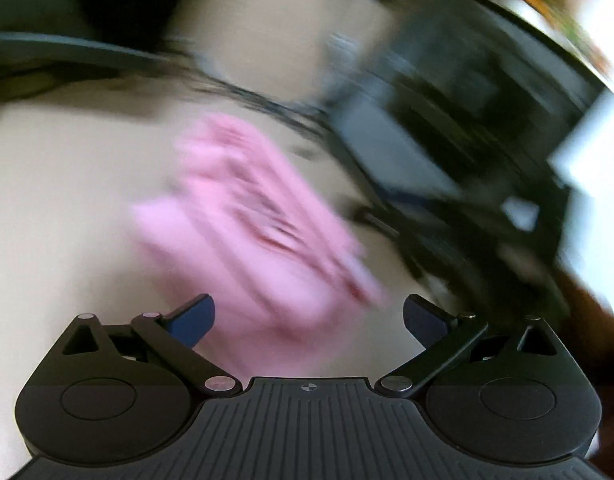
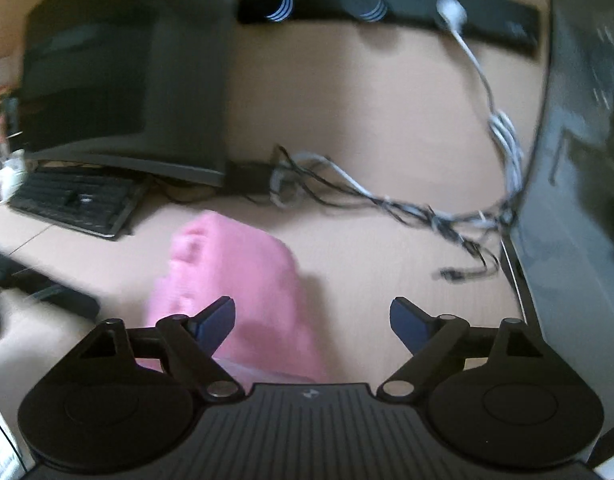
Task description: Fold clothes
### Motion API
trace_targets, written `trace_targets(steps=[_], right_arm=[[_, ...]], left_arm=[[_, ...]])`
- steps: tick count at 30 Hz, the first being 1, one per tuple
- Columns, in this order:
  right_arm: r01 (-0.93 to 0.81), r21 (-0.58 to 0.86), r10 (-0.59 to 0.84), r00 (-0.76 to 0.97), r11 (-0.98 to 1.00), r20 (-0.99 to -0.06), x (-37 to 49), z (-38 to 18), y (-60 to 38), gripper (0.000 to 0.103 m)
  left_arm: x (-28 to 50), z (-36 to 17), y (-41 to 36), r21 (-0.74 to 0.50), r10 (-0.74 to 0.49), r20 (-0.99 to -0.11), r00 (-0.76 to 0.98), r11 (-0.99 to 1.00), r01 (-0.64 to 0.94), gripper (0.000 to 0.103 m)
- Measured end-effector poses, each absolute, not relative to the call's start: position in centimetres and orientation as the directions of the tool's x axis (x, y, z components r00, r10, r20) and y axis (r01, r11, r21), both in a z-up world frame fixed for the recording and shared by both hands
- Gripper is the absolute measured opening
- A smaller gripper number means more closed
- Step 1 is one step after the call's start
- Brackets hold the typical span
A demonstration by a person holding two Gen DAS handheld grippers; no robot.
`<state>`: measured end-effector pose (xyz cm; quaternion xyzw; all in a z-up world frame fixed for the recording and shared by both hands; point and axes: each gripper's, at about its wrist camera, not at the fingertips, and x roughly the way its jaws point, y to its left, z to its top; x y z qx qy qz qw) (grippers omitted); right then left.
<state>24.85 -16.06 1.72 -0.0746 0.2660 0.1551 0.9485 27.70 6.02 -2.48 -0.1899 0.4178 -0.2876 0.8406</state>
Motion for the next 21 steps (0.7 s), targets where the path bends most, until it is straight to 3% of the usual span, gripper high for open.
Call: trace_targets(steps=[3, 6, 7, 10, 13, 15, 18, 20, 21], right_arm=[[-0.397, -0.079, 0.285, 0.769, 0.914, -0.572, 24.6, 0.3, -14.1, 0.082], [-0.380, -0.067, 0.259, 0.738, 0.922, -0.623, 25.5, -1.0, -14.2, 0.043], [-0.341, -0.005, 0.262, 0.733, 0.940, -0.627, 25.9, -0.9, -15.2, 0.042], [-0.228, 0.077, 0.227, 0.760, 0.971, -0.609, 26.6, 0.0, -17.9, 0.041], [-0.274, 0.026, 0.232, 0.755, 0.961, -0.613, 26.7, -0.1, -17.6, 0.043], [-0.338, -0.042, 0.245, 0.757, 0.940, -0.606, 26.2, -0.6, -16.3, 0.050], [-0.328, -0.121, 0.205, 0.794, 0.937, -0.572, 26.1, -1.3, -15.3, 0.050], [-0.304, -0.084, 0.205, 0.798, 0.949, -0.567, 26.6, -1.2, -15.6, 0.028], [-0.301, -0.046, 0.223, 0.793, 0.953, -0.567, 27.0, -0.5, -16.0, 0.010]], left_arm=[[30.0, -3.5, 6.2, -0.509, -0.520, -0.670, 0.530, 0.841, 0.182, 0.101], [30.8, -4.1, 5.0, -0.457, -0.482, -0.703, 0.523, 0.870, 0.187, 0.080], [30.9, -4.3, 4.4, -0.441, -0.478, -0.711, 0.516, 0.874, 0.201, 0.073], [30.2, -4.2, 3.2, -0.346, -0.436, -0.726, 0.532, 0.900, 0.264, 0.071], [30.0, -4.3, 3.2, -0.320, -0.419, -0.734, 0.535, 0.908, 0.271, 0.073], [30.0, -4.6, 3.3, -0.323, -0.415, -0.738, 0.532, 0.909, 0.262, 0.074], [29.9, -4.9, 3.4, -0.326, -0.412, -0.742, 0.528, 0.911, 0.254, 0.075], [30.1, -4.9, 3.3, -0.326, -0.409, -0.744, 0.528, 0.912, 0.248, 0.075], [30.0, -4.6, 3.3, -0.329, -0.413, -0.743, 0.527, 0.911, 0.250, 0.074]])
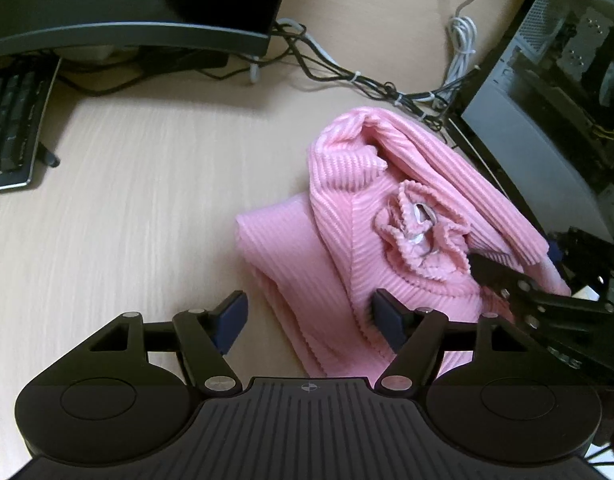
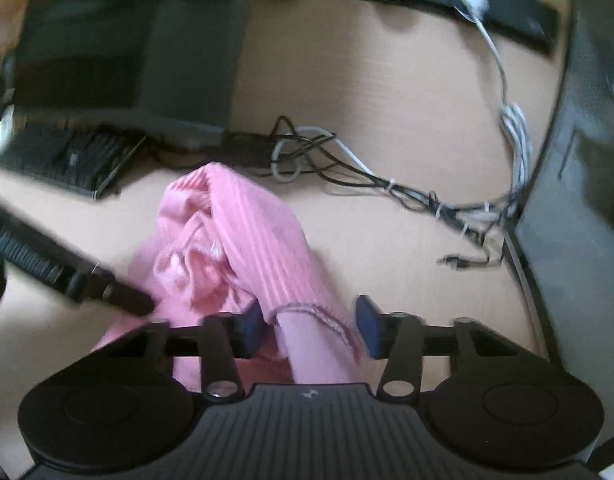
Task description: Fold clothes
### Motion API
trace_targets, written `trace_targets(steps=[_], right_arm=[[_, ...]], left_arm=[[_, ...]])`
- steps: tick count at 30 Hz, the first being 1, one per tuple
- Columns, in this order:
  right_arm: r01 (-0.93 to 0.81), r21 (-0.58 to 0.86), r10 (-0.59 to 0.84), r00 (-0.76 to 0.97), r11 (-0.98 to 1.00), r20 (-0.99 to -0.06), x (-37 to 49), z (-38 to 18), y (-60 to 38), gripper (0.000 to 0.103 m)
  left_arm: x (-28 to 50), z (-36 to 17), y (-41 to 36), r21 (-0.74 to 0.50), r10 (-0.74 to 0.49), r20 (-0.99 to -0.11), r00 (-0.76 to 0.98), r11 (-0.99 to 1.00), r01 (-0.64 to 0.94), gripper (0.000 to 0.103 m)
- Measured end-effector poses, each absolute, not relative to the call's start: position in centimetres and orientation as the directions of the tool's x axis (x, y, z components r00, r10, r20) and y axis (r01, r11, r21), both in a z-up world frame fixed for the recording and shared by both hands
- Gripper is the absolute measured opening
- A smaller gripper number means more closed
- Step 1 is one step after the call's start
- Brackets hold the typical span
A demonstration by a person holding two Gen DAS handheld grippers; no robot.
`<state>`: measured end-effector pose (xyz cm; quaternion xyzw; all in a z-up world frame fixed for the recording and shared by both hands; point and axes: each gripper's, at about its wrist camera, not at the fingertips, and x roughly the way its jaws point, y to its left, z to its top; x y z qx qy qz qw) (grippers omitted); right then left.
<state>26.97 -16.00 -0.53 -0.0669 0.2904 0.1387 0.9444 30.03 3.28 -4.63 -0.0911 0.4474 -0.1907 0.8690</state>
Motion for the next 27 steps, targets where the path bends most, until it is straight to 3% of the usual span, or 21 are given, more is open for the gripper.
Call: trace_targets(steps=[3, 5, 6, 14, 18, 20, 27], right_arm=[[-0.365, 0.026, 0.322, 0.784, 0.931, -0.531, 26.7, 2.6, -15.7, 0.008], [-0.472, 0.035, 0.425, 0.755, 0.881, -0.500, 25.5, 4.6, -14.0, 0.008], [-0.524, 0.038, 0.474, 0.735, 0.851, -0.484, 24.9, 5.7, -13.1, 0.008], [-0.656, 0.055, 0.554, 0.587, 0.753, -0.590, 23.8, 1.7, -8.5, 0.010], [-0.627, -0.129, 0.450, 0.672, 0.768, -0.589, 23.5, 0.4, -7.3, 0.010], [-0.589, -0.184, 0.394, 0.709, 0.787, -0.584, 23.6, -0.1, -7.8, 0.014], [-0.549, -0.364, 0.303, 0.780, 0.752, -0.548, 22.3, -1.8, -7.9, 0.021]], left_arm=[[29.3, -4.0, 3.3, -0.342, -0.445, -0.731, 0.517, 0.895, 0.287, 0.065], [29.1, -4.3, 3.1, -0.352, -0.469, -0.732, 0.495, 0.882, 0.314, 0.045], [29.1, -4.6, 3.1, -0.358, -0.475, -0.734, 0.485, 0.878, 0.317, 0.043], [29.1, -6.6, 4.9, -0.453, -0.546, -0.702, 0.457, 0.838, 0.305, 0.041], [28.4, -6.6, 6.0, -0.460, -0.540, -0.700, 0.468, 0.841, 0.283, 0.043], [28.2, -6.4, 6.7, -0.455, -0.518, -0.705, 0.484, 0.854, 0.251, 0.055], [28.3, -4.5, 9.3, -0.465, -0.492, -0.675, 0.550, 0.862, 0.200, 0.056]])
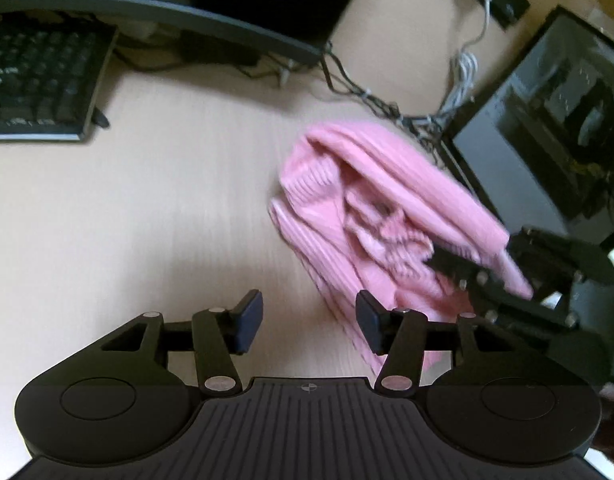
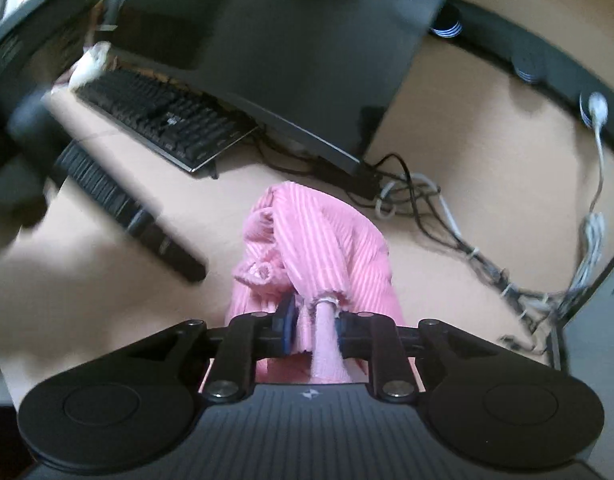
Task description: Fold clothes
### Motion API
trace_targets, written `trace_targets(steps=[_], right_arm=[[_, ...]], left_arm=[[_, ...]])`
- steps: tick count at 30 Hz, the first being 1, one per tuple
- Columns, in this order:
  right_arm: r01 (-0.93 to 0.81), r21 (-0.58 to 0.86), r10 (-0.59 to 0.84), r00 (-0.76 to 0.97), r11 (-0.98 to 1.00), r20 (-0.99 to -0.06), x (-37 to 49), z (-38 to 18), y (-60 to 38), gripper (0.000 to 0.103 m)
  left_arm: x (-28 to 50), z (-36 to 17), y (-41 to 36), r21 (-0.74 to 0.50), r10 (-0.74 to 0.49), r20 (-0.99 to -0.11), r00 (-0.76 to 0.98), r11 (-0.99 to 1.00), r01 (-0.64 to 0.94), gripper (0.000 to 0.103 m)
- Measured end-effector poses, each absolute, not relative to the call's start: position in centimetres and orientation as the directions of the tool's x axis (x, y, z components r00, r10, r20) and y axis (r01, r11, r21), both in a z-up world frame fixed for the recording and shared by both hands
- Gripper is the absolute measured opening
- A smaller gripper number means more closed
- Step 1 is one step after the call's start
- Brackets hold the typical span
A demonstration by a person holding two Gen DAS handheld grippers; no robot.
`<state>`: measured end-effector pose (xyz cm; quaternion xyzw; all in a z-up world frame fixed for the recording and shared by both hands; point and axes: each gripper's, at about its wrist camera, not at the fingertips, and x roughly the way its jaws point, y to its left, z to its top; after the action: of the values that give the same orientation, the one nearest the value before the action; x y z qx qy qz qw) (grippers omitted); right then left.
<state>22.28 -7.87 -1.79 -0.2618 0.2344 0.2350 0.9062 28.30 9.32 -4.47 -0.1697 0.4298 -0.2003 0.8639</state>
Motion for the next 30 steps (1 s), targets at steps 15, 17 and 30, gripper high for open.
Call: trace_targets(steps=[15, 17, 30], right_arm=[[-0.629, -0.411, 0.352, 0.742, 0.660, -0.571, 19.2, -2.7, -5.0, 0.075], [-0.662, -0.244, 0.426, 0.677, 0.708, -0.601, 19.6, -0.8, -7.1, 0.088], [-0.395, -0.006, 0.319, 0.749, 0.918, -0.581, 25.5, -0.7, -14.4, 0.103]], left_arm=[[31.5, 1.2, 7.8, -0.590, -0.628, -0.486, 0.608, 0.749, 0.302, 0.053], [32.4, -0.3, 6.4, -0.541, -0.602, -0.551, 0.578, 0.785, 0.302, 0.052], [32.9, -2.5, 5.5, -0.466, -0.557, -0.619, 0.554, 0.828, 0.311, 0.054]])
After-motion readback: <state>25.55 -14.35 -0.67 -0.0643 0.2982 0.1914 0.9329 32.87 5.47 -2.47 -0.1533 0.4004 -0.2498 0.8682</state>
